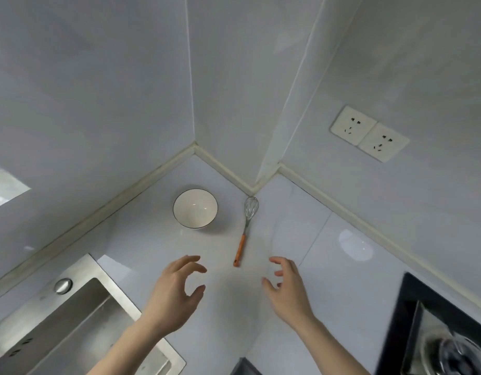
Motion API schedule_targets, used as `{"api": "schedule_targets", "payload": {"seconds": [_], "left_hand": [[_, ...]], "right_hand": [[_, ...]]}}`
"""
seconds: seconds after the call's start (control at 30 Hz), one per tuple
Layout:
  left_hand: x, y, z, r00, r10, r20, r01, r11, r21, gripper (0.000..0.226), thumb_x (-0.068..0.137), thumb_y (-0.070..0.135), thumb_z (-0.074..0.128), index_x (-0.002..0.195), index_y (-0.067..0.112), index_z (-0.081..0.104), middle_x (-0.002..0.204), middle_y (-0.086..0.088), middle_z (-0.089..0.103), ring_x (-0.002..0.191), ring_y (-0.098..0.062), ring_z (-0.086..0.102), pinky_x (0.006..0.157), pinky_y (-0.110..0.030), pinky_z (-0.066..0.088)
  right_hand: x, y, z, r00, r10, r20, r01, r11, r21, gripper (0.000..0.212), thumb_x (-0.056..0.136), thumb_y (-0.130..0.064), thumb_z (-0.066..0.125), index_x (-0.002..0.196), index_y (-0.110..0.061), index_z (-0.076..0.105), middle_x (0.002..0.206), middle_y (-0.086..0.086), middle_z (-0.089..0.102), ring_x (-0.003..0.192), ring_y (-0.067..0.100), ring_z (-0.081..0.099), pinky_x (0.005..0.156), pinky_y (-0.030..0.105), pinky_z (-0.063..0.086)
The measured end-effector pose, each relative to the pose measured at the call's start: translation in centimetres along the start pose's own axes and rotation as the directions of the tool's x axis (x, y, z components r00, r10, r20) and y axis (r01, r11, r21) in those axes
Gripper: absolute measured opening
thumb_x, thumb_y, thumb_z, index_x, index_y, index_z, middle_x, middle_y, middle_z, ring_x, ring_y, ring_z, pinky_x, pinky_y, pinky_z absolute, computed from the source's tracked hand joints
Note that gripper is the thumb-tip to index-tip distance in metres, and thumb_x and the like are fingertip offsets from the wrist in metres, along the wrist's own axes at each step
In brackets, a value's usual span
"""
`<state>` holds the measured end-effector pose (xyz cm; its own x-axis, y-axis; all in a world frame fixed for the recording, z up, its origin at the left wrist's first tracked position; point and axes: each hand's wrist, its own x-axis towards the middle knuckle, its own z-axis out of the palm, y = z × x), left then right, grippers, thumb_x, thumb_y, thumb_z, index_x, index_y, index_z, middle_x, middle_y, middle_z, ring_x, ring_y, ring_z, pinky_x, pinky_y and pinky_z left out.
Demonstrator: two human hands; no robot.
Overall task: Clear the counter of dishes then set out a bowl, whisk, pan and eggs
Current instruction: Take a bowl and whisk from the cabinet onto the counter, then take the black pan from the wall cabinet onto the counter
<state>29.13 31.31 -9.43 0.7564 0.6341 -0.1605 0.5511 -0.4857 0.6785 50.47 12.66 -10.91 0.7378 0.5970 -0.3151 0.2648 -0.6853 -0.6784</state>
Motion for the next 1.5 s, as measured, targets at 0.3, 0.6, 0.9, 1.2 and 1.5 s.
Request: {"api": "schedule_targets", "payload": {"seconds": [0.3, 0.6, 0.9, 1.2, 1.5], "left_hand": [[0.8, 11.0, 0.7, 0.94, 0.314, 0.132, -0.324, 0.944, 0.06, 0.035, 0.086, 0.029, 0.074, 0.114, 0.042, 0.058, 0.142, 0.025, 0.047, 0.126, -0.003, 0.048, 0.102, -0.023, 0.043], [-5.3, 27.3, 9.9, 0.716, 0.634, 0.29, -0.67, 0.742, 0.03, 0.043, 0.09, 0.039, 0.07, 0.131, 0.038, 0.056, 0.151, 0.023, 0.04, 0.141, -0.007, 0.036, 0.111, -0.023, 0.033], [-26.3, 38.0, 20.4, 0.435, 0.803, 0.407, -0.834, 0.53, -0.153, 0.046, 0.091, 0.035, 0.072, 0.134, 0.039, 0.055, 0.151, 0.023, 0.037, 0.141, -0.002, 0.031, 0.116, -0.024, 0.027], [-42.4, 50.0, 26.1, 0.126, 0.902, 0.413, -0.936, 0.246, -0.251, 0.048, 0.091, 0.042, 0.069, 0.136, 0.042, 0.052, 0.155, 0.025, 0.033, 0.144, 0.0, 0.027, 0.115, -0.023, 0.028], [-50.8, 63.5, 30.6, -0.079, 0.951, 0.299, -0.957, 0.012, -0.289, 0.046, 0.089, 0.038, 0.071, 0.131, 0.045, 0.052, 0.151, 0.024, 0.036, 0.14, -0.001, 0.035, 0.111, -0.025, 0.031]], "right_hand": [[-9.9, 3.4, -10.0, 0.983, 0.0, -0.182, 0.024, 0.991, 0.13, 0.049, 0.093, -0.029, 0.07, 0.134, -0.047, 0.052, 0.148, -0.027, 0.039, 0.132, -0.002, 0.046, 0.112, 0.029, 0.043], [-27.2, 11.6, -18.1, 0.884, 0.137, -0.448, -0.048, 0.978, 0.205, 0.058, 0.092, -0.034, 0.071, 0.144, -0.043, 0.047, 0.157, -0.025, 0.034, 0.142, -0.006, 0.035, 0.12, 0.035, 0.036], [-53.0, 22.3, -22.1, 0.719, 0.255, -0.647, -0.16, 0.966, 0.203, 0.061, 0.092, -0.034, 0.07, 0.147, -0.041, 0.044, 0.157, -0.025, 0.031, 0.139, -0.014, 0.029, 0.115, 0.016, 0.029], [-72.0, 27.2, -27.0, 0.498, 0.308, -0.811, -0.234, 0.948, 0.216, 0.059, 0.092, -0.031, 0.072, 0.145, -0.035, 0.047, 0.154, -0.023, 0.033, 0.13, -0.022, 0.028, 0.093, -0.008, 0.024], [-81.2, 32.9, -35.4, 0.339, 0.259, -0.904, -0.222, 0.956, 0.191, 0.057, 0.093, -0.036, 0.069, 0.143, -0.045, 0.043, 0.155, -0.027, 0.034, 0.142, -0.004, 0.034, 0.116, 0.033, 0.038]]}}
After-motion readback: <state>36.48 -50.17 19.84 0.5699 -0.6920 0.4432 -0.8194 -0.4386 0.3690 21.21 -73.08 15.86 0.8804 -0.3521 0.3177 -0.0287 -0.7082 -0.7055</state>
